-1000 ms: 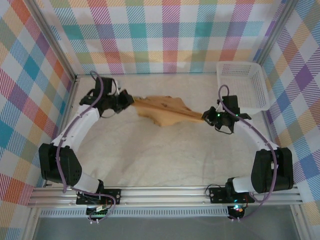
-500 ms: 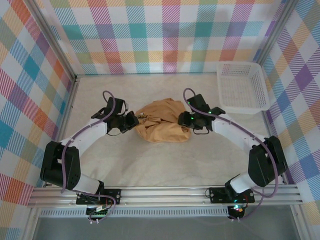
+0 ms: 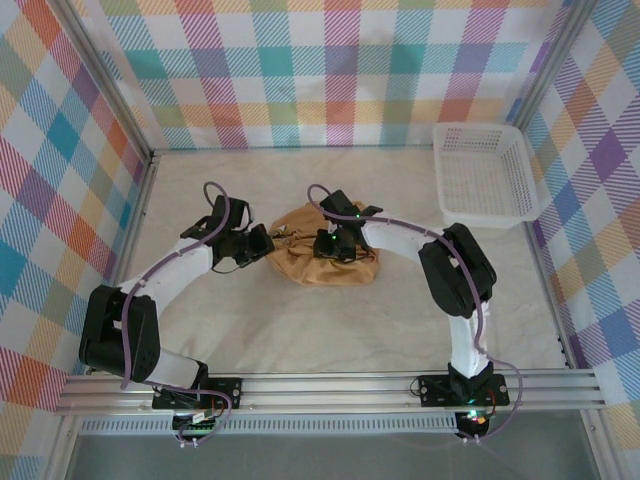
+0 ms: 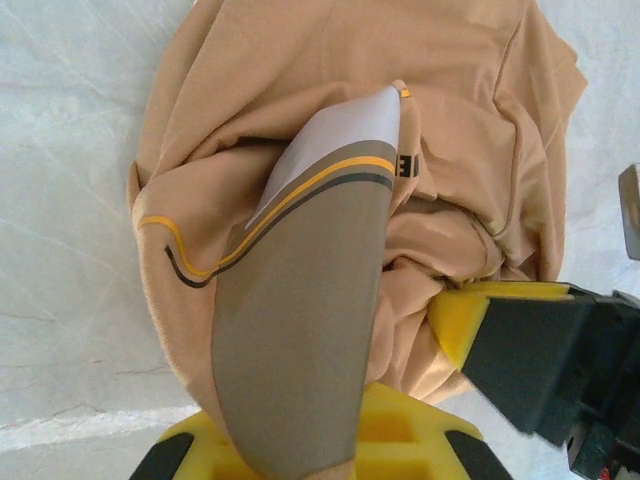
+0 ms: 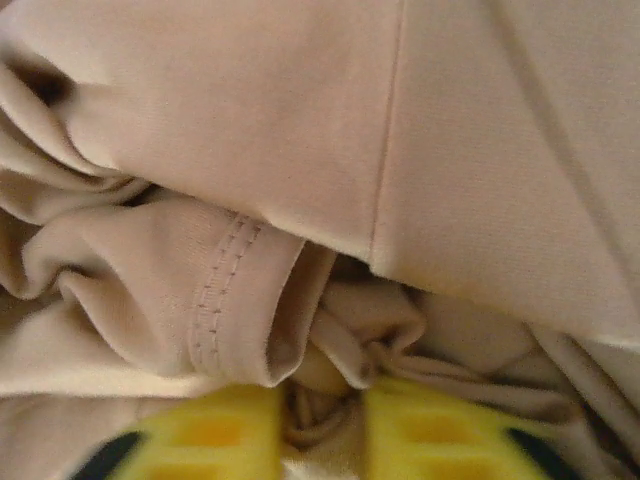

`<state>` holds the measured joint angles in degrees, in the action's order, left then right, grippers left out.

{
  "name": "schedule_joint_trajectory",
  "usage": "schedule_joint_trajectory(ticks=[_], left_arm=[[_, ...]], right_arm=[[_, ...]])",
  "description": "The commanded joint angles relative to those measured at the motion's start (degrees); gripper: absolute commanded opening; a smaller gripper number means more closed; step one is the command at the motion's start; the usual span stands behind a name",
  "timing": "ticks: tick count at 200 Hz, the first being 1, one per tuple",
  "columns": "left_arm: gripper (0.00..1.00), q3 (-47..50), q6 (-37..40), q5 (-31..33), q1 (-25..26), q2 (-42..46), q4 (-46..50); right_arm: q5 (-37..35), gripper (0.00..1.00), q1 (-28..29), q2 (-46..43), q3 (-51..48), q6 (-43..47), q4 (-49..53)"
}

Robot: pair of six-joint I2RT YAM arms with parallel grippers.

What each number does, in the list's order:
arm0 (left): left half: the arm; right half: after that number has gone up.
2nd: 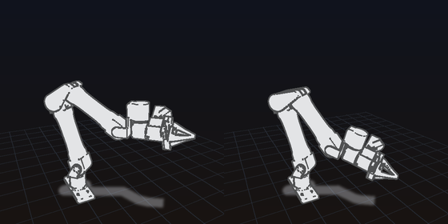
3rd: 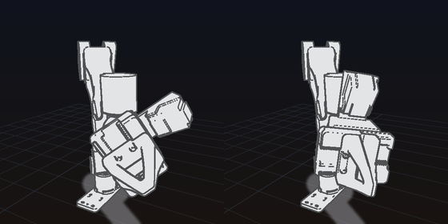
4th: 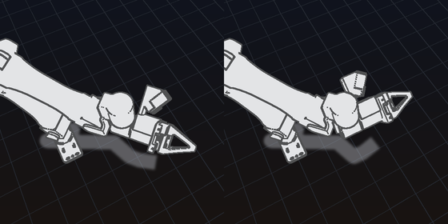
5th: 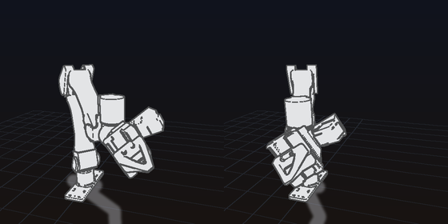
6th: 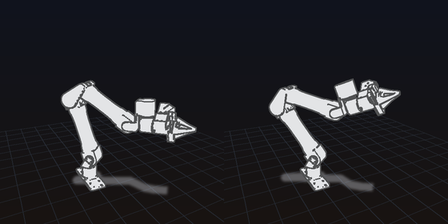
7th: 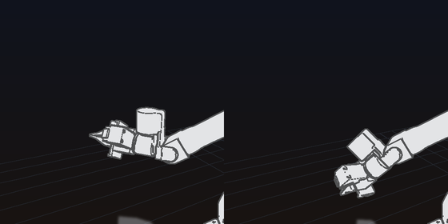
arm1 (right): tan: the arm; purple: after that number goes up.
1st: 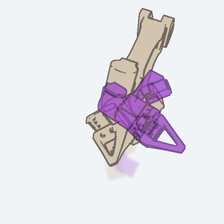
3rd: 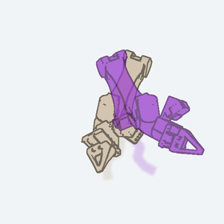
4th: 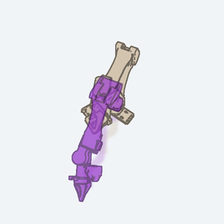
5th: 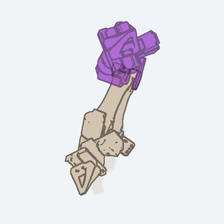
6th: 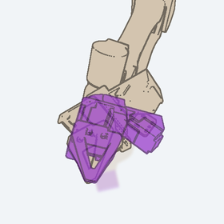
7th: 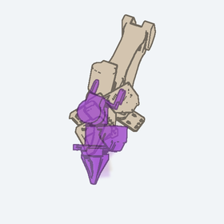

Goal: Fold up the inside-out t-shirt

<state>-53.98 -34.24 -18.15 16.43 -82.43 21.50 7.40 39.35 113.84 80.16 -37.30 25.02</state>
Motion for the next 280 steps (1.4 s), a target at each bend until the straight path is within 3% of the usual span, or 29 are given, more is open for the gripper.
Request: schedule_joint_trajectory(ticks=[1,48,75,96,129,159,175,188,196,213,220,227,241,261,280], left_arm=[[0.0,-3.4,2.1,0.8,-0.7,1.3,2.4],[0.0,-10.9,3.9,1.3,-3.6,-0.6,5.1],[0.0,-20.7,4.9,3.6,-6.7,-4.1,8.9],[0.0,-25.2,5.7,6.5,-7.8,-5.6,11.2],[0.0,-19.8,4.1,8.9,-8.2,-4.9,7.9],[0.0,-5.7,-1.7,3.0,-7.3,-3.2,-6.9],[0.0,1.0,-3.4,2.5,-5.6,-2.1,-12.7],[0.0,4.7,-2.9,4.0,-4.0,-0.5,-14.3],[0.0,6.2,-2.0,5.7,-3.4,0.9,-13.8],[0.24,7.6,0.3,9.8,-2.6,3.9,-10.6],[0.35,7.4,1.6,11.2,-2.2,5.2,-8.9],[0.44,6.7,2.8,12.6,-1.5,6.6,-7.2],[0.52,4.8,5.5,15.5,1.3,9.1,-3.0],[0.57,2.3,8.4,17.4,7.3,10.7,-1.6],[0.62,0.3,8.4,14.3,11.2,8.4,-2.1]], right_arm=[[0.0,0.0,-0.2,-1.3,3.7,-0.8,1.1],[-7.1,0.0,-0.5,-12.3,13.5,7.7,9.3],[-9.3,0.0,-3.1,-15.1,22.8,12.5,11.3],[-9.5,0.0,-5.6,-17.3,24.0,13.6,10.5],[-7.0,0.0,-6.1,-24.7,8.8,15.0,-0.3],[5.7,0.0,-5.9,-26.7,-11.2,11.0,-12.1],[7.6,0.0,-5.2,-26.4,-19.9,8.7,-16.2],[6.4,0.07,-5.0,-26.5,-24.5,7.7,-16.6],[5.9,0.19,-5.0,-27.0,-26.5,7.5,-16.6],[4.9,0.44,-5.0,-29.0,-28.7,7.9,-15.5],[3.9,0.5,-5.0,-29.9,-29.0,8.1,-14.6],[3.0,0.5,-5.1,-30.9,-28.9,8.3,-13.5],[-0.5,0.49,-5.1,-32.2,-28.3,7.9,-11.3],[-3.0,0.43,-6.2,-32.2,-27.3,5.7,-9.1],[-1.7,0.39,-7.4,-30.7,-26.3,3.0,-8.9]])
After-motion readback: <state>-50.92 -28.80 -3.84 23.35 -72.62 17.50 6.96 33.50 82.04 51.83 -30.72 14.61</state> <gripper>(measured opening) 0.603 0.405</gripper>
